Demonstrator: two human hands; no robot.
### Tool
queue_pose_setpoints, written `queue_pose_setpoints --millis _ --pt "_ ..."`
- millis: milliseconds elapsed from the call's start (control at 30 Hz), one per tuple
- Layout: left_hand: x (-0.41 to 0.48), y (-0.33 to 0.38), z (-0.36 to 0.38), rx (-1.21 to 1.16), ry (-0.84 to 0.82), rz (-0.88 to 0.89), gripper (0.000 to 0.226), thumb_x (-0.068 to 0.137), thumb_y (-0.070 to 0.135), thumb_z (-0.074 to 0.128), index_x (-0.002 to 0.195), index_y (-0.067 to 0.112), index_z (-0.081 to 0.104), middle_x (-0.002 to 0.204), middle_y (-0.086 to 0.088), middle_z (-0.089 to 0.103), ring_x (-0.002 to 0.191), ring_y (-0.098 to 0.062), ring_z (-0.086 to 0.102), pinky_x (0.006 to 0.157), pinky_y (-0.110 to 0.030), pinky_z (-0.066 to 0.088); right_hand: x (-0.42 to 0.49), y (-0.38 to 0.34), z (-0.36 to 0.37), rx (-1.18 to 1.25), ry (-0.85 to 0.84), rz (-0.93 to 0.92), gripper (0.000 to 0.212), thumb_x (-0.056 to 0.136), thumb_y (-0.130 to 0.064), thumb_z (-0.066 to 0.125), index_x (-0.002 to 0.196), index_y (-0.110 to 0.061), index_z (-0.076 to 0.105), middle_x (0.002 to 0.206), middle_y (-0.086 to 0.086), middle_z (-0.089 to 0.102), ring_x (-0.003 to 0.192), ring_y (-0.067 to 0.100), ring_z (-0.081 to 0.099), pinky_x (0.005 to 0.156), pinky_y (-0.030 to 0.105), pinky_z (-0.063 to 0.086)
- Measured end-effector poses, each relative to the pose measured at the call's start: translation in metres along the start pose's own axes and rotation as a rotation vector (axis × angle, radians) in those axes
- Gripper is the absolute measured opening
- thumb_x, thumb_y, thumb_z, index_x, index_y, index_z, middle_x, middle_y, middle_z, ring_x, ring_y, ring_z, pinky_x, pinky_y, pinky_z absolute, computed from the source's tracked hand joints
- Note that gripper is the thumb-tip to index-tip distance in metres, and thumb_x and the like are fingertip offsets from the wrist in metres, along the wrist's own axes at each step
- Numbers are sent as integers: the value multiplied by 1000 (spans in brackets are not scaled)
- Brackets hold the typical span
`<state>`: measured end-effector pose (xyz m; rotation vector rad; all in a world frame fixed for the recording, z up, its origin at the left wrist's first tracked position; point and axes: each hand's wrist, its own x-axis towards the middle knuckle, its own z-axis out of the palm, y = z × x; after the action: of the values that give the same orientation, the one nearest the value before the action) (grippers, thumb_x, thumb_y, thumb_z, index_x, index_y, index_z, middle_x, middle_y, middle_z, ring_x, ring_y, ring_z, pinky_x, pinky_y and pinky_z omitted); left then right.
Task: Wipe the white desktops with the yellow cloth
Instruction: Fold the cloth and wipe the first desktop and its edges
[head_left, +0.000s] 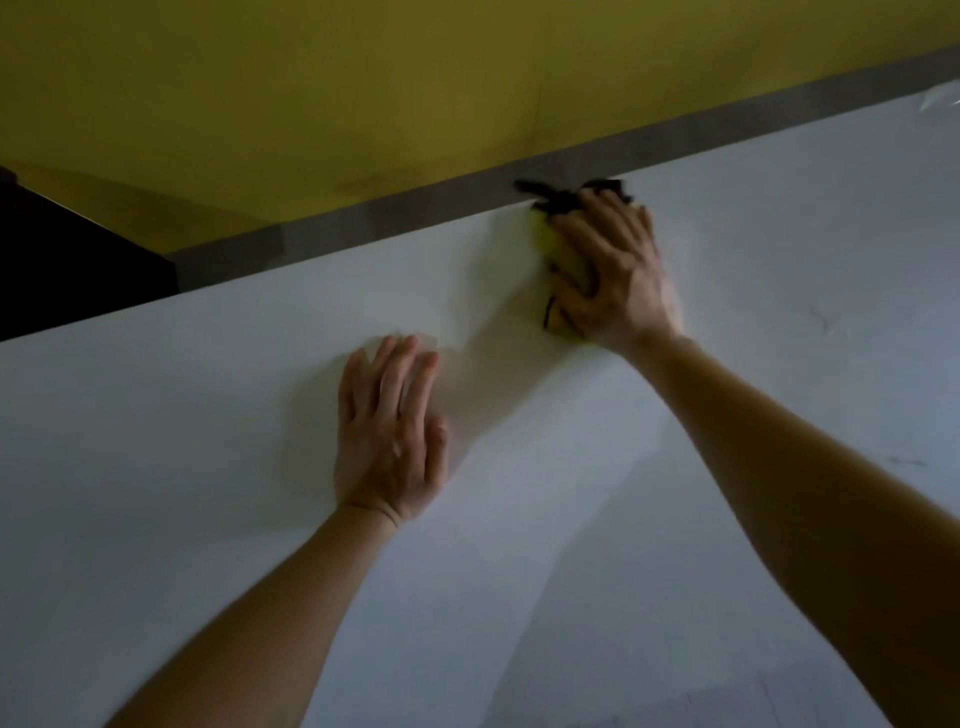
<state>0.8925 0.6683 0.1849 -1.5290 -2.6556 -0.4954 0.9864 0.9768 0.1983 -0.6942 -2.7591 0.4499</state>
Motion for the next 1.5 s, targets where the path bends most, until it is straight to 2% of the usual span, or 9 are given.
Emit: queue_pose_setpoints --millis 133,367,633,700,900,967,1167,1400,1500 --pt "-1 0 0 -1 1 2 65 99 30 51 160 7 49 170 -18 40 162 -38 30 126 -67 25 6 20 -20 -141 151 635 72 94 -52 47 161 -24 49 176 11 31 165 33 23 135 55 9" --pt "-2 -2 -1 15 -54 -46 68 100 35 46 163 7 45 172 -15 37 163 -36 30 126 -67 25 33 -115 38 28 -133 -277 64 96 -47 63 157 -28 57 170 10 43 161 35 34 135 55 14" --pt "-4 1 -2 -8 -49 -12 65 99 30 53 162 13 48 172 -18 36 162 -40 28 127 -68 22 8 58 -34 -129 102 591 70 95 -59 47 158 -29 51 175 8 34 164 32 24 135 54 12" --pt "-2 0 -3 12 -68 -6 65 101 32 50 165 25 44 172 -18 35 163 -39 26 128 -67 21 11 21 -19 -123 66 525 72 96 -60 44 160 -26 51 175 11 34 164 33 24 136 52 10" --pt "1 4 -14 70 -141 -12 66 99 31 54 165 31 45 169 -20 40 161 -40 31 126 -66 26 9 -70 9 -53 -256 -330 70 100 -50 59 166 -30 44 178 6 29 166 29 21 136 54 8" --pt "7 8 -15 89 -147 -32 60 97 33 57 157 26 58 164 -21 44 155 -42 38 124 -63 30 18 -16 -10 -72 -221 -278 71 99 -50 60 165 -32 44 176 4 33 165 28 25 136 54 9" --pt "60 60 5 20 -24 -122 50 101 41 61 136 6 67 152 -20 57 145 -41 48 122 -60 33 20 127 -63 -176 76 489 67 98 -55 46 158 -26 52 172 13 38 163 37 27 134 58 15" --pt "144 150 45 -39 -51 -62 54 112 41 45 158 14 51 166 -15 46 152 -35 43 125 -59 29 0 95 -58 -93 -257 -356 71 103 -42 58 169 -29 36 178 10 27 167 31 20 137 54 9" --pt "149 163 63 -3 -40 16 58 108 47 53 157 15 56 165 -18 47 154 -40 41 125 -62 27 8 179 -85 -72 -23 2 68 99 -32 67 164 -19 48 172 16 39 161 39 33 130 62 25"
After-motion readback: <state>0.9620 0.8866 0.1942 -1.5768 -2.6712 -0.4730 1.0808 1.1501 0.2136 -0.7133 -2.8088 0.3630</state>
